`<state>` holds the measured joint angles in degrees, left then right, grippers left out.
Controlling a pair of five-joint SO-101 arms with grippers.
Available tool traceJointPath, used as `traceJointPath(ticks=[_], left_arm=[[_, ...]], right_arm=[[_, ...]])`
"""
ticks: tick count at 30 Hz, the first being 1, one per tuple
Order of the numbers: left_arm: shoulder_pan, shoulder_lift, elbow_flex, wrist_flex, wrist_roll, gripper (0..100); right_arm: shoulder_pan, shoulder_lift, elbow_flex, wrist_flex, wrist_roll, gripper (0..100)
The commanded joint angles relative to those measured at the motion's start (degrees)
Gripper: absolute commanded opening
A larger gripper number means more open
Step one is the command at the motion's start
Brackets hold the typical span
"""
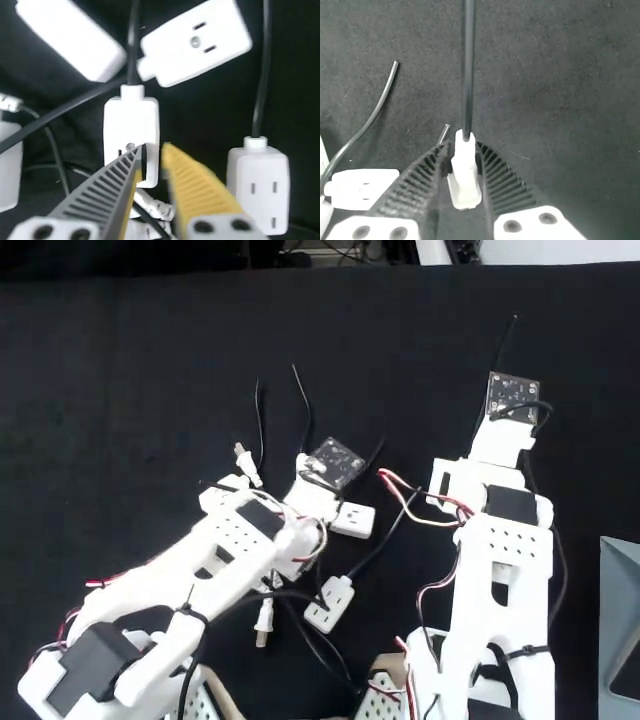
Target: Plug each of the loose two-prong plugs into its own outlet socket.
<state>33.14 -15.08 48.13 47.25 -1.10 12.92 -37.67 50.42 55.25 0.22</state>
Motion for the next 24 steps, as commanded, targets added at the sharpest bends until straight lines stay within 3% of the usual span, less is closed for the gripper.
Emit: traceJointPath(ticks=[1,5,19,24], left_arm=[[-3.30,-0.79,-1.10,4.13,-0.53,24],[-2.86,-0.44,-3.74,7.12,-0.53,24],[-11.12,8.62,-5.85,2.55,-0.62,24],[-11.30,11.08,-8.13,2.46,-0.62,17]], right_arm=[[0.70,-1.54,-0.92,0.35,-0.53,1.1],[0.62,-1.54,-0.92,0.35,-0.53,1.2],[0.62,-1.54,-0.92,0.35,-0.53,1.2],[0.62,-1.54,-0.92,0.35,-0.53,1.2]])
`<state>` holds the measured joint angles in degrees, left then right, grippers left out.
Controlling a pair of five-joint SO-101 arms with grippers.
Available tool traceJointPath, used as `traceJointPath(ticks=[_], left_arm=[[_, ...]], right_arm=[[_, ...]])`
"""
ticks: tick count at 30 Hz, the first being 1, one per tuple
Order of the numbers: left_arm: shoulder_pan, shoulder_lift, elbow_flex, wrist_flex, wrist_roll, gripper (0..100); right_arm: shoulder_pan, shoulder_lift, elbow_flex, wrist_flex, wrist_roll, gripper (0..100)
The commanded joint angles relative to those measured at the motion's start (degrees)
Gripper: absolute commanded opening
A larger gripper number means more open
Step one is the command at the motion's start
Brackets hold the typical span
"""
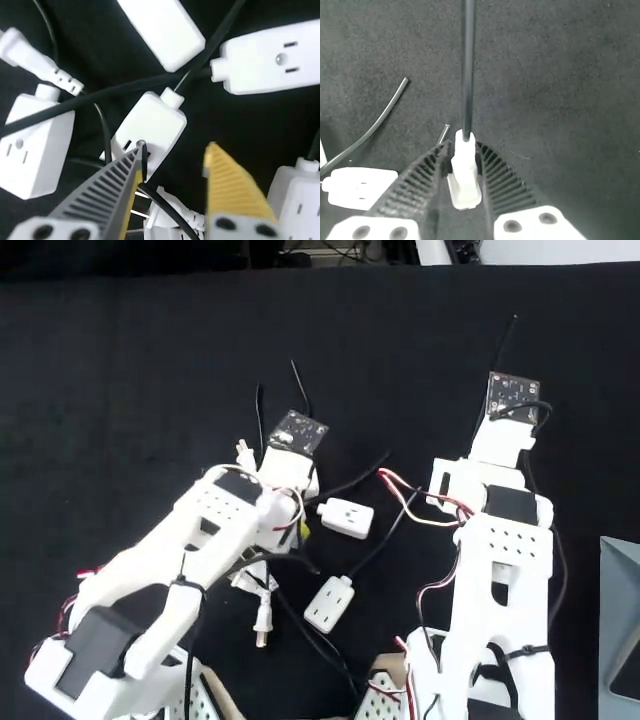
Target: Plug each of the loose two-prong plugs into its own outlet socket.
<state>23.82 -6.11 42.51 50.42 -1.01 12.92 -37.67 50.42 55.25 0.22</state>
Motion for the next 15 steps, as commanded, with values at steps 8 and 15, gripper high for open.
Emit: traceJointPath(ticks=[8,15], left_arm=[[-4.00,-1.41,-5.93,6.68,-0.70,28],[-7.60,0.35,-7.34,8.00,-5.89,28]], right_arm=[[0.62,-1.54,-0.92,0.35,-0.44,1.2],[0.62,-1.54,-0.92,0.35,-0.44,1.2]])
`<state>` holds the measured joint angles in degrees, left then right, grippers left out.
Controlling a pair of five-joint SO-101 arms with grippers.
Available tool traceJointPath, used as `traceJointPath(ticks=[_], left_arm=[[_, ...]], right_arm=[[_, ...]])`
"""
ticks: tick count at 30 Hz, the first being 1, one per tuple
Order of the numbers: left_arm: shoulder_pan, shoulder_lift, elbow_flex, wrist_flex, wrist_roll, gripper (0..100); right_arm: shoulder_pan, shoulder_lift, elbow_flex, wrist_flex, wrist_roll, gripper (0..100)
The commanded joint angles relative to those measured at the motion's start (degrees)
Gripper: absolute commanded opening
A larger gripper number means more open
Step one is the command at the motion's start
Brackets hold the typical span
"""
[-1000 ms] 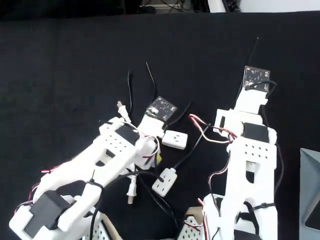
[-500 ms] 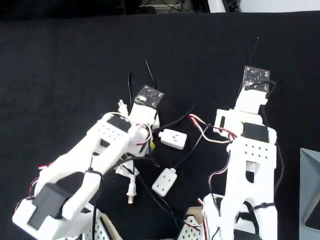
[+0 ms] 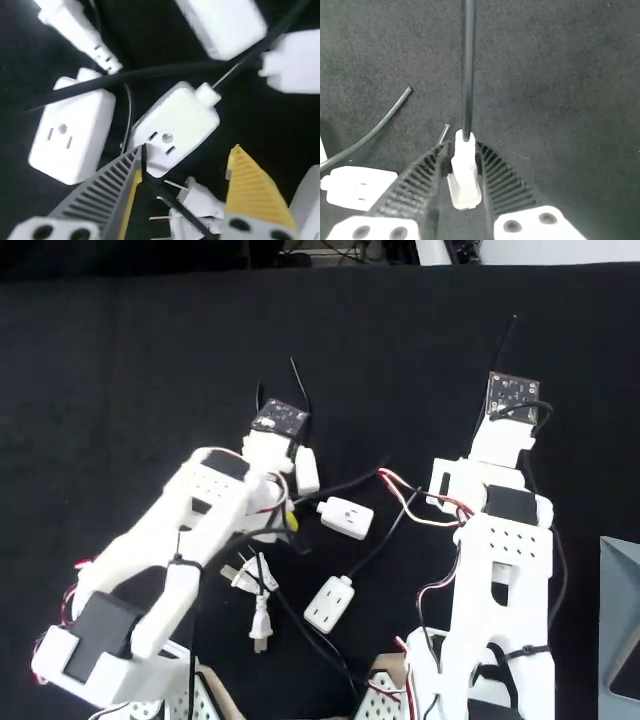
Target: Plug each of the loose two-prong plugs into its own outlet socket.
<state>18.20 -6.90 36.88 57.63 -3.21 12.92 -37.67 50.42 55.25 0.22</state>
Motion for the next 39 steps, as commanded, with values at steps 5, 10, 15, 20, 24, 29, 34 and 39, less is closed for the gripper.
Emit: traceJointPath(ticks=[5,10,15,20,24,29,34,39], left_arm=[[-3.74,4.92,-2.86,-0.62,-4.48,28],[-3.91,6.68,-2.42,-3.78,-4.57,27],[-2.59,7.38,-2.86,-4.22,-4.57,27],[-2.59,6.77,-2.86,-5.63,-4.57,17],[-2.59,6.68,-2.86,-5.45,-4.57,13],[-2.15,1.32,-1.27,-3.69,-4.84,5],[-2.68,-12.75,1.10,5.36,-8.97,3],[-7.78,-27.08,3.03,11.87,-9.49,3]], right_arm=[[0.35,-1.54,-0.92,0.35,-0.44,1.2],[0.35,-1.54,-0.92,0.35,-0.44,1.2],[0.26,-1.54,-0.92,0.35,-0.44,1.2],[0.26,-1.54,-0.92,0.35,-0.44,1.2],[0.35,-1.54,-0.92,0.35,-0.44,1.2],[0.62,-1.54,-0.92,0.35,-0.26,1.2],[0.53,-1.54,-0.92,0.35,-0.09,1.2],[-0.62,-1.54,-1.01,0.35,0.00,1.2]])
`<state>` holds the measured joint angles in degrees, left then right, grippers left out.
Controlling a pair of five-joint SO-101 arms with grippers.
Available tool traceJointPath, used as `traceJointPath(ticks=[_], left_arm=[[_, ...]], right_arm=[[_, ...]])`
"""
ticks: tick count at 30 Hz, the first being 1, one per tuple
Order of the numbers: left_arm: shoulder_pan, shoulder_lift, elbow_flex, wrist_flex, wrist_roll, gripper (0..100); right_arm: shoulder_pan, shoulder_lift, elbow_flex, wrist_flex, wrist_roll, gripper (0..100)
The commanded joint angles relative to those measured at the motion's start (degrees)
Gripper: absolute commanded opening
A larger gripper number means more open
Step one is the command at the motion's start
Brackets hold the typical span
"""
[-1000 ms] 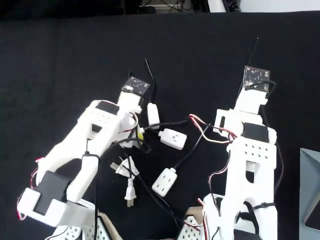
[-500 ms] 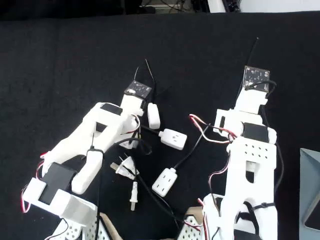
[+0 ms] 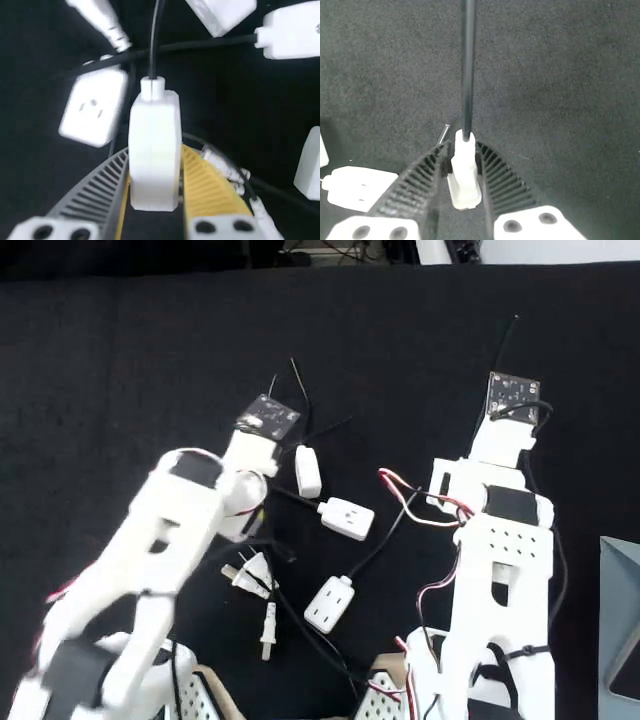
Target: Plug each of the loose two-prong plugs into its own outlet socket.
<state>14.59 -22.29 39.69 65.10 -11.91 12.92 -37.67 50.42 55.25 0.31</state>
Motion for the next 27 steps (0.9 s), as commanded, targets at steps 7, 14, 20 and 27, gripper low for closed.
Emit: traceJointPath(ticks=[7,14,20,27], left_arm=[[-8.75,-17.49,6.11,9.49,-8.70,4],[-6.46,-17.32,21.32,-0.62,-9.76,14],[-13.49,-17.85,21.05,-1.85,-6.77,30],[-22.90,-17.49,18.07,-2.29,-12.40,30]], right_arm=[[-4.75,-1.54,-0.92,0.44,-0.09,1.2],[-8.26,-1.54,-0.48,0.44,-0.44,1.2],[-8.44,-1.54,-0.48,0.44,-0.44,1.2],[-9.14,-1.54,-0.75,0.44,-0.18,1.2]])
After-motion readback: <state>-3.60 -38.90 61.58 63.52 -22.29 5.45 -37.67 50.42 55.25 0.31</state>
